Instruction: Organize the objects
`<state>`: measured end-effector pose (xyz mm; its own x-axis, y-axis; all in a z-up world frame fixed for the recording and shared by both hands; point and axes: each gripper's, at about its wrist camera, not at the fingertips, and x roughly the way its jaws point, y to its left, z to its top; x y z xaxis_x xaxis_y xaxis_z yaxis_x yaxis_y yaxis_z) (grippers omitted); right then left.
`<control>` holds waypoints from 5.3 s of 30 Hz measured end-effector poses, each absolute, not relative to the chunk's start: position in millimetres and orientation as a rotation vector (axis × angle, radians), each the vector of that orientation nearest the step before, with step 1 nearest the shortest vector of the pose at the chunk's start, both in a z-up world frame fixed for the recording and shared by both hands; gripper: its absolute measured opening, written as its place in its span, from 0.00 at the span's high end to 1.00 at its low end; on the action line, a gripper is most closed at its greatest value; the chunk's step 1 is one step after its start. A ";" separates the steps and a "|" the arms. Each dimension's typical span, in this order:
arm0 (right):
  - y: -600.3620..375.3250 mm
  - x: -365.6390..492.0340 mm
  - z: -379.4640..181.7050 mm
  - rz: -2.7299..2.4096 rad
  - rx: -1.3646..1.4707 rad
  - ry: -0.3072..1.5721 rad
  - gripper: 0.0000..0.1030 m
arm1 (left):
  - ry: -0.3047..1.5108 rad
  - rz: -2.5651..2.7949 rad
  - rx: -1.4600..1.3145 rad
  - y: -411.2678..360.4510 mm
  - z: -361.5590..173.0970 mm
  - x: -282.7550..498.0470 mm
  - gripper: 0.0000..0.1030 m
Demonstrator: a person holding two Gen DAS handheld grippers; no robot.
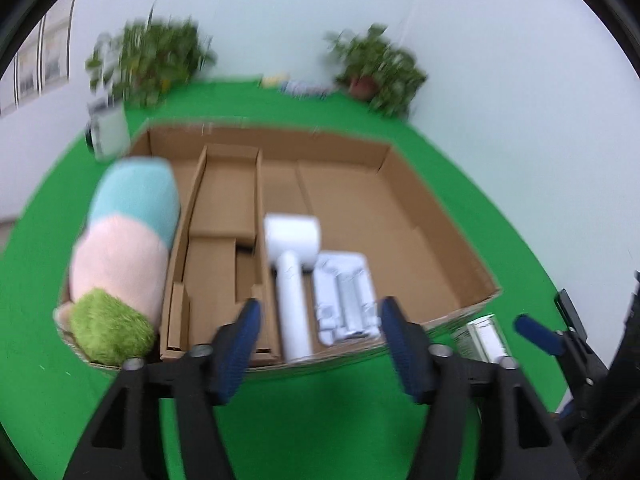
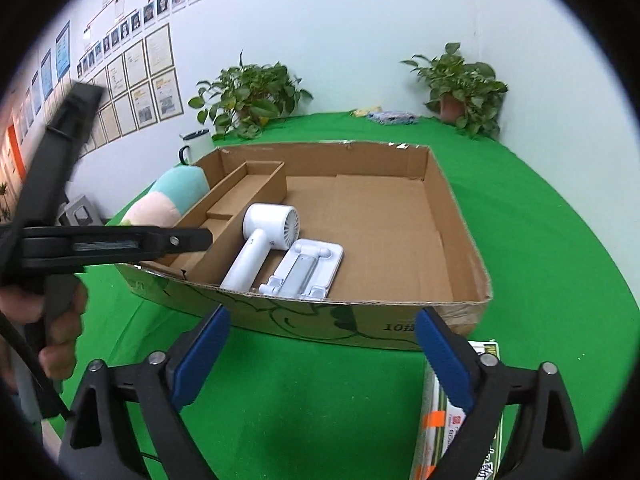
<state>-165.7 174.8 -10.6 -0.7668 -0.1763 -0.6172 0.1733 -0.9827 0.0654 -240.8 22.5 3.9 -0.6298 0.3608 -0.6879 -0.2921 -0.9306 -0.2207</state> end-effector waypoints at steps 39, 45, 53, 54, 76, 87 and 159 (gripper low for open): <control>246.1 -84.6 -53.2 -2.860 1.115 -0.075 0.01 | -0.202 2.178 -1.173 132.6 -58.3 -179.3 0.19; 246.7 -83.4 -84.5 -2.805 1.248 -0.088 0.04 | -0.278 2.008 -1.293 162.2 -106.2 -183.1 0.21; 251.6 -83.6 -87.3 -2.781 1.274 -0.119 0.35 | -0.380 1.943 -1.311 158.3 -123.7 -185.7 0.23; 250.6 -81.5 -87.6 -2.766 1.269 -0.136 0.35 | -0.389 1.940 -1.309 156.1 -124.9 -183.8 0.23; 186.5 -67.1 -61.0 -2.543 1.123 -0.154 0.38 | -0.395 2.027 -1.167 119.4 -82.3 -172.3 0.59; 178.9 -101.6 -9.0 -2.530 1.020 -0.133 0.39 | -0.373 2.109 -1.062 85.0 -15.9 -208.4 0.61; 203.3 -284.5 -71.5 -2.532 1.449 -0.110 0.22 | -0.092 2.619 -0.999 -1.1 4.8 -280.0 0.34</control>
